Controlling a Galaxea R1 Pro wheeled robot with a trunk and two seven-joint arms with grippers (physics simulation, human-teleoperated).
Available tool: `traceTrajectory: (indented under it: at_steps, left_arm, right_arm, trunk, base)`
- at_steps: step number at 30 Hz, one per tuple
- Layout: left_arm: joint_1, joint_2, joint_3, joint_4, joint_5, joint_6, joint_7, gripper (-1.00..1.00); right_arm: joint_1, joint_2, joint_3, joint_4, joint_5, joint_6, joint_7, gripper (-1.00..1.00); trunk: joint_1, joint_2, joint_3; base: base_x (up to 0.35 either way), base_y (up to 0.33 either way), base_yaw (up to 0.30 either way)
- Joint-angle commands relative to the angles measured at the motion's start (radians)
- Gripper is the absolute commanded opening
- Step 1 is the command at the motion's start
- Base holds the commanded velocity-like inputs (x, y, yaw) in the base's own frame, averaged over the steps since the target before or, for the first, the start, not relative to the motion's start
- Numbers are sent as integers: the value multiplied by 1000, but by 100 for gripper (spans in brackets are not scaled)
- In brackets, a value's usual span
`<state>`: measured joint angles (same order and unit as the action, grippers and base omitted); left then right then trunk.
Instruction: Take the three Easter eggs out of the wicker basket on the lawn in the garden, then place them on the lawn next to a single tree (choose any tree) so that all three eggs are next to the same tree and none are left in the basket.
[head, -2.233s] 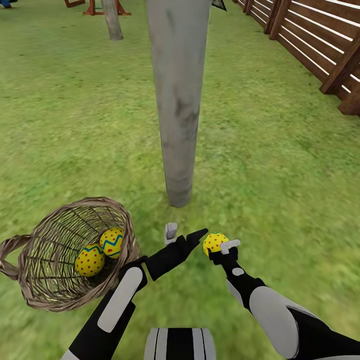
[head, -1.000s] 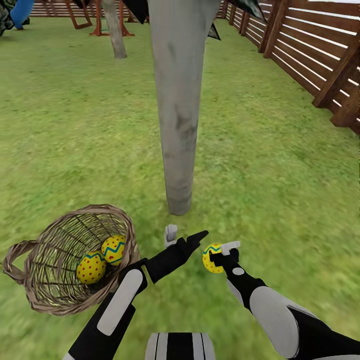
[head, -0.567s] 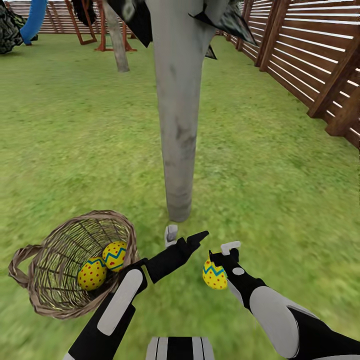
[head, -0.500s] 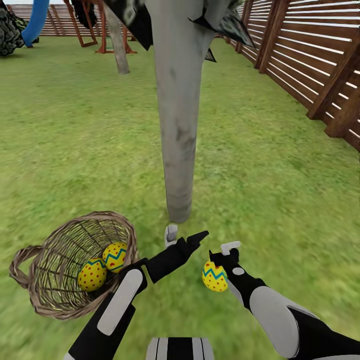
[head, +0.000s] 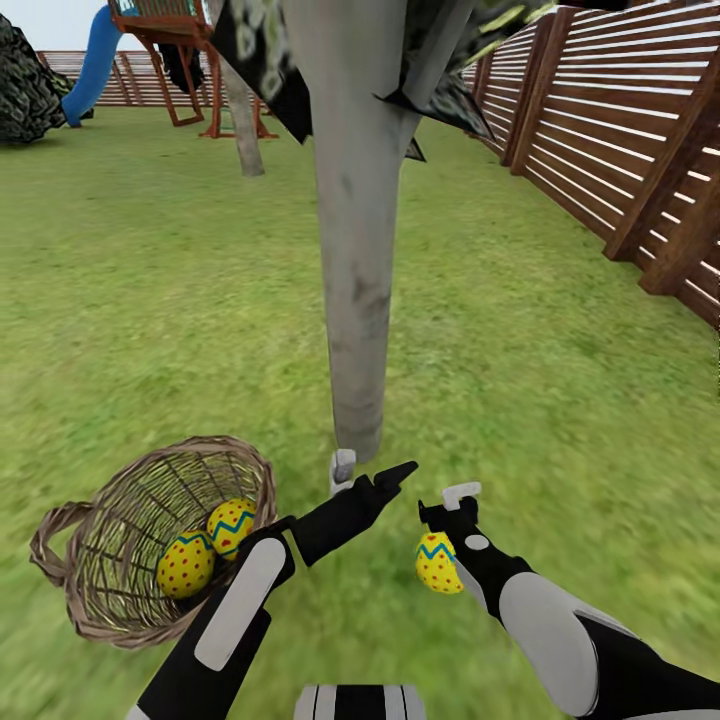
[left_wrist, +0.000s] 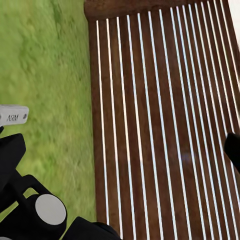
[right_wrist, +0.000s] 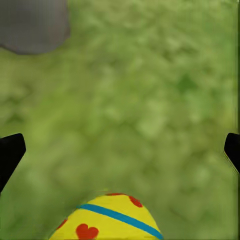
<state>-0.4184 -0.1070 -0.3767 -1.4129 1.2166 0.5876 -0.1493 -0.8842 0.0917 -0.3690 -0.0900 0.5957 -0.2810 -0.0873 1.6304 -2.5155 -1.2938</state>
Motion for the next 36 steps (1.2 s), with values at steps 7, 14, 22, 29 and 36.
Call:
traceTrajectory:
  at_steps: [7,14,22,29,36]
  left_arm:
    - [0,0,1,-1,3,4,-1,100]
    - [0,0,1,-1,3,4,-1,100]
    - [0,0,1,-1,3,5,-1,100]
    - [0,0,1,-1,3,5,-1,100]
    - [0,1,1,-9,3,6,-1,100]
  right_arm:
    - [-1,0,-7,1,12,-3,-5,100]
    - [-1,0,-7,1,10,-3,-5,100]
    - [-1,0,-7,1,9,-3,-5,100]
    - [-1,0,-7,1,9,-3,-5,100]
    - [-1,0,-7,1,9,-4,-5,100]
  trunk:
    - [-3,1,27]
    - [-6,3,54]
    - [-10,5,85]
    - [-13,7,112]
    - [-16,8,139]
  base:
    - [0,0,0]
    - [0,0,0]
    - [-180,0,0]
    - [-307,0,0]
    - [-248,0,0]
